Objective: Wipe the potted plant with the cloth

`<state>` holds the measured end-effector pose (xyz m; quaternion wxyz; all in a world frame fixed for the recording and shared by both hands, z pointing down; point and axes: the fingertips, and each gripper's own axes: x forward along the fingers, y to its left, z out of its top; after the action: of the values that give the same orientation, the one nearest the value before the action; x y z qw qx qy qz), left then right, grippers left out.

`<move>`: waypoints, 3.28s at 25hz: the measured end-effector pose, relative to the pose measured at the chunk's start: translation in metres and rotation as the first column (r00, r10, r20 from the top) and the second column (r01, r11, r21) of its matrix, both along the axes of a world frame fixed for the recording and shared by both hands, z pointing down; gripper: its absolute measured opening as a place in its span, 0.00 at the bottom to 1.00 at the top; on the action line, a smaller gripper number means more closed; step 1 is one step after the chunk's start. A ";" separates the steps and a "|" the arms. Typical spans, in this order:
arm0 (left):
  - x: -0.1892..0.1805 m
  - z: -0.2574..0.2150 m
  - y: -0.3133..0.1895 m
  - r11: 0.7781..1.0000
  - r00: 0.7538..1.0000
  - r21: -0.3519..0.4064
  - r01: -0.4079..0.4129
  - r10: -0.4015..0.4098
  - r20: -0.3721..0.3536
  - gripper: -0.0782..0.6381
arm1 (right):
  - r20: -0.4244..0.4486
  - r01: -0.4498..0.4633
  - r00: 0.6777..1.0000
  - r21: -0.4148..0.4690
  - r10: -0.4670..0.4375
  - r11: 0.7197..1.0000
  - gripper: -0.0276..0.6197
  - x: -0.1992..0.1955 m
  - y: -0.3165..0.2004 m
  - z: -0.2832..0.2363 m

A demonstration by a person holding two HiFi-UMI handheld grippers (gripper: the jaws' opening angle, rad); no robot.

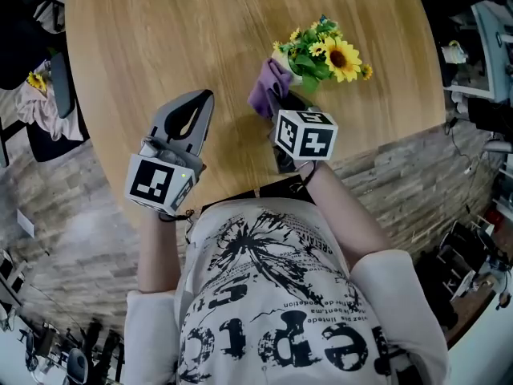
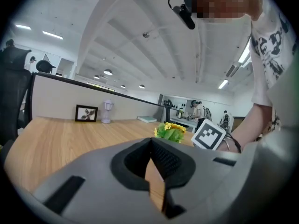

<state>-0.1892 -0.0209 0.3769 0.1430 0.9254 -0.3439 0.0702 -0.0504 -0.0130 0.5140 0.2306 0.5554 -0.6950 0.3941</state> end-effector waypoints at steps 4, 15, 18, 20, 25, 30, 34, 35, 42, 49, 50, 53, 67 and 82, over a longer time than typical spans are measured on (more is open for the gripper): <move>0.007 0.002 0.010 1.000 1.000 0.002 -0.019 0.019 0.007 0.11 | -0.004 0.023 1.000 -0.004 -0.023 1.000 0.17 0.002 0.013 0.003; 0.019 0.005 0.026 0.999 0.999 0.025 -0.037 0.036 0.040 0.11 | -0.113 0.121 0.986 -0.041 -0.125 0.992 0.18 0.033 0.046 0.005; 0.028 0.010 0.031 0.999 0.998 0.012 -0.051 0.050 0.046 0.11 | -0.166 0.101 0.980 -0.065 -0.111 0.993 0.18 0.048 0.058 0.003; 0.036 0.014 0.033 0.997 0.996 -0.002 -0.075 0.075 0.043 0.11 | -0.200 0.079 0.976 -0.069 -0.091 0.995 0.18 0.062 0.062 0.000; 0.063 0.014 0.037 0.987 0.987 0.007 -0.158 0.158 -0.004 0.16 | -0.201 0.014 0.979 -0.011 -0.016 1.000 0.17 0.098 0.061 -0.011; 0.097 0.028 0.029 0.974 0.974 -0.005 -0.225 0.225 0.000 0.49 | -0.243 -0.087 0.965 0.040 0.094 0.995 0.17 0.154 0.046 -0.021; 0.119 0.049 0.013 0.967 0.966 -0.016 -0.255 0.256 0.046 0.68 | -0.269 -0.154 0.948 0.080 0.170 0.985 0.17 0.195 0.029 -0.026; 0.124 0.054 0.007 0.964 0.962 -0.017 -0.264 0.265 0.065 0.73 | -0.282 -0.160 0.942 0.096 0.181 0.983 0.17 0.204 0.023 -0.029; 0.155 0.090 -0.023 0.952 0.944 -0.063 -0.301 0.306 0.125 0.88 | -0.339 -0.087 0.931 0.151 0.134 0.985 0.17 0.239 -0.023 -0.040; 0.188 0.109 -0.043 0.931 0.916 -0.078 -0.356 0.364 0.169 0.91 | -0.393 0.079 0.920 0.148 -0.015 0.986 0.17 0.247 -0.060 -0.029; 0.193 0.110 -0.045 0.926 0.908 -0.074 -0.370 0.377 0.182 0.91 | -0.392 0.093 0.920 0.150 -0.027 0.984 0.17 0.248 -0.064 -0.029; 0.202 0.114 -0.049 0.908 0.875 -0.065 -0.415 0.417 0.246 0.91 | -0.406 0.153 0.911 0.161 -0.076 0.975 0.17 0.246 -0.074 -0.030; 0.206 0.140 -0.049 0.874 0.811 -0.092 -0.476 0.477 0.339 0.84 | -0.406 0.243 0.899 0.160 -0.160 0.957 0.17 0.229 -0.098 -0.029; 0.196 0.127 -0.046 0.920 0.862 -0.123 -0.373 0.393 0.322 0.83 | -0.342 0.241 0.922 0.142 -0.181 0.960 0.17 0.213 -0.091 -0.028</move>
<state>0.0066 -0.0665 0.5040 0.0908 0.9445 -0.1706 0.2655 0.1631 -0.1036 0.4860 0.3317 0.5530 -0.7363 0.2049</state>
